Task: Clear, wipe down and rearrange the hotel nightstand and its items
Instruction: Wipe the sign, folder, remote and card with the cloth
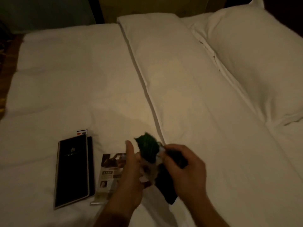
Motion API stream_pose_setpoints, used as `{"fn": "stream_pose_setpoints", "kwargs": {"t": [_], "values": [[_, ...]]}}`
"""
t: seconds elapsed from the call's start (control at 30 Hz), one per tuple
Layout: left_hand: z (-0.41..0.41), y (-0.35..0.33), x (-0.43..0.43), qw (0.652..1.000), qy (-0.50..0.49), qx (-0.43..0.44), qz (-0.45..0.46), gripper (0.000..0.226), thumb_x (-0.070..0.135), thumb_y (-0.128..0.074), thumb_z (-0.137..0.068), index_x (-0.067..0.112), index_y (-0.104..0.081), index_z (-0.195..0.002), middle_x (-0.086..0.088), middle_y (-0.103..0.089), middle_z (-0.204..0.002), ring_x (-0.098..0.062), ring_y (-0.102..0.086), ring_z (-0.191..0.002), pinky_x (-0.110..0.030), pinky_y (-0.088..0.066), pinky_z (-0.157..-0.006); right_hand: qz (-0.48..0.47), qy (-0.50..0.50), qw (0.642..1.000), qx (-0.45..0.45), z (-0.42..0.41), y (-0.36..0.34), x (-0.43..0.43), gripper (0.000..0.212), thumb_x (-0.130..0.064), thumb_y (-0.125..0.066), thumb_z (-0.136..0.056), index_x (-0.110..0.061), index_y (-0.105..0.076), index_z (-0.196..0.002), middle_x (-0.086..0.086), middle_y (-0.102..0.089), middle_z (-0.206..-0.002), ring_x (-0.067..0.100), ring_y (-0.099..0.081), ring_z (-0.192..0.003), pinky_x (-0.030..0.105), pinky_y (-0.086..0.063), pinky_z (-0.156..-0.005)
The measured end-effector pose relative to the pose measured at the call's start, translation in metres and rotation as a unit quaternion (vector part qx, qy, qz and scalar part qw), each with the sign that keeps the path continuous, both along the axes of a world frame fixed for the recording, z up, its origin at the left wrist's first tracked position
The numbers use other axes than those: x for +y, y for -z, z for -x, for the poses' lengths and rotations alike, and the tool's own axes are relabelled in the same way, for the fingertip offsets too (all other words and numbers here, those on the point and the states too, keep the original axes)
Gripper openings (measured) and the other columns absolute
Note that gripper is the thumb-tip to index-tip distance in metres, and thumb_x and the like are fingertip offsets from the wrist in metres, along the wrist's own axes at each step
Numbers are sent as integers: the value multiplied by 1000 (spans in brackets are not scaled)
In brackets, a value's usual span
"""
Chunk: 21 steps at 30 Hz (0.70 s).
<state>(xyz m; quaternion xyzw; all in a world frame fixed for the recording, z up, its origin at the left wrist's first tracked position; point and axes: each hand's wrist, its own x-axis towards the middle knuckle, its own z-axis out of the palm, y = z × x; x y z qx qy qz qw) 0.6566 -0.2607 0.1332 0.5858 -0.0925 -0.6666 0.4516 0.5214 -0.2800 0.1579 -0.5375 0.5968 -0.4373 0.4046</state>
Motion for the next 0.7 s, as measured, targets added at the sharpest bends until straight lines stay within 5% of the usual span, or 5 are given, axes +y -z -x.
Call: {"fn": "stream_pose_setpoints", "kwargs": {"t": [0.07, 0.23, 0.43, 0.57, 0.7], "values": [[5, -2, 1, 996, 59, -57, 38, 28, 42, -52, -99, 32, -77, -99, 2, -77, -106, -17, -73, -98, -42, -59, -83, -73, 57, 984, -149, 15, -4, -16, 19, -17, -78, -76, -33, -76, -86, -7, -75, -80, 10, -72, -69, 18, -55, -60], [19, -3, -7, 990, 21, -129, 60, 23, 19, -58, -97, 27, -79, -91, -7, -79, -95, -29, -74, -94, -45, -59, -85, -160, 79, 951, -252, 22, -1, -11, 15, -14, -78, -76, -23, -77, -88, 7, -76, -81, 27, -73, -72, 33, -59, -62], [24, -16, -2, 995, -15, -102, 15, 19, 20, -58, -99, 19, -75, -92, -8, -79, -90, -28, -76, -80, -43, -61, -73, -134, 118, 980, -86, 12, 8, 22, 30, -21, -83, -72, -40, -69, -90, -14, -73, -88, 4, -71, -76, 25, -60, -67], [7, -33, 11, 990, -24, -134, 43, 13, 15, -59, -97, 15, -71, -100, -8, -78, -96, -28, -74, -88, -45, -59, -82, -15, 1, 984, 180, 2, -8, 45, 29, -38, -73, -78, -40, -59, -103, -23, -60, -97, -5, -60, -89, 11, -49, -77], [-8, -42, 24, 972, 108, -185, 98, 32, -4, -49, -95, 16, -75, -97, -2, -78, -88, -10, -73, -80, -18, -55, -66, 90, -30, 978, 184, -30, -20, 49, 15, -32, -61, -88, -29, -61, -102, -15, -57, -98, 0, -57, -91, 20, -49, -77]]}}
